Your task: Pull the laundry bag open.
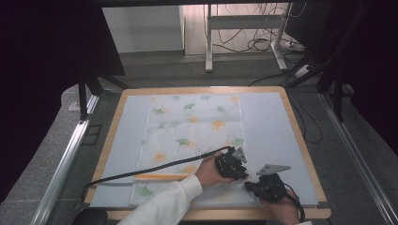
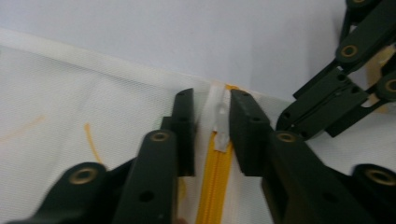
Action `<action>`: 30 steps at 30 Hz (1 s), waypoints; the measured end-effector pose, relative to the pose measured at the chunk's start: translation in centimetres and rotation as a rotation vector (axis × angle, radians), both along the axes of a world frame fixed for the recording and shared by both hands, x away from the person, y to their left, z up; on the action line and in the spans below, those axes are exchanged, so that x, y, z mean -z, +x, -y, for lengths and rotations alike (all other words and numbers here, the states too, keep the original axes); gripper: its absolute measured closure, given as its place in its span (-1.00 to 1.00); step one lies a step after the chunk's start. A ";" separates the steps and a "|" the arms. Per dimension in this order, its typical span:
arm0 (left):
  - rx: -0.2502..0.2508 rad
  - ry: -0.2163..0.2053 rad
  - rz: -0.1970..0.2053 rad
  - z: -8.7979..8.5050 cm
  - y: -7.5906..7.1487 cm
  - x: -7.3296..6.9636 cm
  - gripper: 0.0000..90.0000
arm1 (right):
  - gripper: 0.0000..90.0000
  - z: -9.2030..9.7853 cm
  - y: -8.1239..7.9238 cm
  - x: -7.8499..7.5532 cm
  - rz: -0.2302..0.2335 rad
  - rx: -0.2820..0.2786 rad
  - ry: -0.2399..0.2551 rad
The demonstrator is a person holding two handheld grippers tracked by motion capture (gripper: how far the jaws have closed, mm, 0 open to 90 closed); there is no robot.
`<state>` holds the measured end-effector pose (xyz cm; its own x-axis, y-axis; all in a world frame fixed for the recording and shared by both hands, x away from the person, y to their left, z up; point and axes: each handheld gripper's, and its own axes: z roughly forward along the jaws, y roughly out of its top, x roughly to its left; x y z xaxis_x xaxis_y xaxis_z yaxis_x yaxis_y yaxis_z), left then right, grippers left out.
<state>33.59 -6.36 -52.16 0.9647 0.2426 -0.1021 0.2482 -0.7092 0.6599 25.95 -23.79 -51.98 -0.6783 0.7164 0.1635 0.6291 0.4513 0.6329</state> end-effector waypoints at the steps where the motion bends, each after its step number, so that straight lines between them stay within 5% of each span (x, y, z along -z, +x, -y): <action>1: 0.001 0.020 0.023 0.3 -0.3 -0.2 0.72 | 0.98 0.0 0.0 0.0 0.000 0.000 0.000; 4: 0.002 0.048 0.049 0.7 -0.7 -0.5 0.78 | 0.98 0.0 0.0 0.0 0.000 -0.001 -0.001; 12: -0.002 0.033 0.070 0.5 -1.0 -0.4 0.83 | 0.98 0.0 0.0 0.0 0.000 -0.003 0.000; 19: -0.026 -0.019 0.028 -0.2 -0.4 -0.2 0.86 | 0.98 0.1 0.1 0.0 -0.006 -0.004 0.006; 30: -0.005 0.021 0.009 0.3 -0.2 -0.3 0.86 | 0.98 0.1 0.1 0.0 -0.008 -0.003 0.005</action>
